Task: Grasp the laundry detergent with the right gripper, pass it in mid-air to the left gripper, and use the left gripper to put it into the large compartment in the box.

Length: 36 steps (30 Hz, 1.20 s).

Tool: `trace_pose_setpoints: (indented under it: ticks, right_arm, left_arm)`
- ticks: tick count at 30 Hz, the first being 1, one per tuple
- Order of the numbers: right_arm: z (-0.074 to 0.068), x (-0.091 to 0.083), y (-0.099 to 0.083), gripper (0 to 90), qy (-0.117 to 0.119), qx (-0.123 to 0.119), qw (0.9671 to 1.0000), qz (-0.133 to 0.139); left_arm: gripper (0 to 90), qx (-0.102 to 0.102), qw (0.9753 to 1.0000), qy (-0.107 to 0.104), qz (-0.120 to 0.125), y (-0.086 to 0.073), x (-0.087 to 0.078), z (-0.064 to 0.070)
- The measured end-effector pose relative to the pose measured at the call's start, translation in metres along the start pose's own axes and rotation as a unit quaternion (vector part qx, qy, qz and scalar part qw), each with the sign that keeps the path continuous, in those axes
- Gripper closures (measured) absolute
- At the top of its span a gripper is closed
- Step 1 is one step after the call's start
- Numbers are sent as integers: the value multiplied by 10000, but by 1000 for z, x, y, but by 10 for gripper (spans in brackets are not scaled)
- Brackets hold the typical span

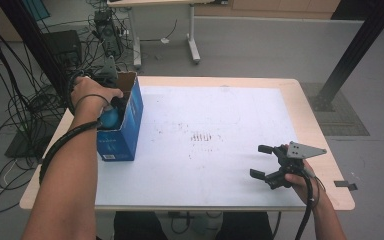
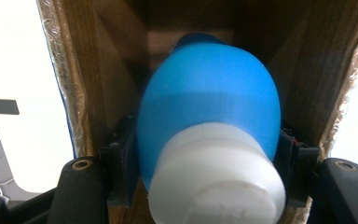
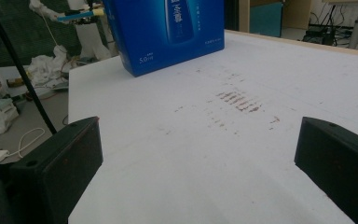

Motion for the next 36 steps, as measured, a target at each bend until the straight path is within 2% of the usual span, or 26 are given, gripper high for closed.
trace_pose_setpoints:
  ticks: [18, 36]
  right_arm:
    - [0, 0, 0, 9, 12, 5, 10000, 12]
    - [1, 1, -1, 9, 3, 24, 10000, -9]
  left_arm:
    - [371, -6, 10000, 1, -23, 0, 0, 1]
    - [357, -20, 9999, -62, 79, -5, -3, -4]
Point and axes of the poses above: each handheld gripper's, and its own axes: x roughly forward along the jaws, y roughly out of its top, z roughly to its right, the point moved 1 cm from there along x, roughly forward along the jaws, and after that the axes turned 14 degrees about -z, right-handed, at the moved point
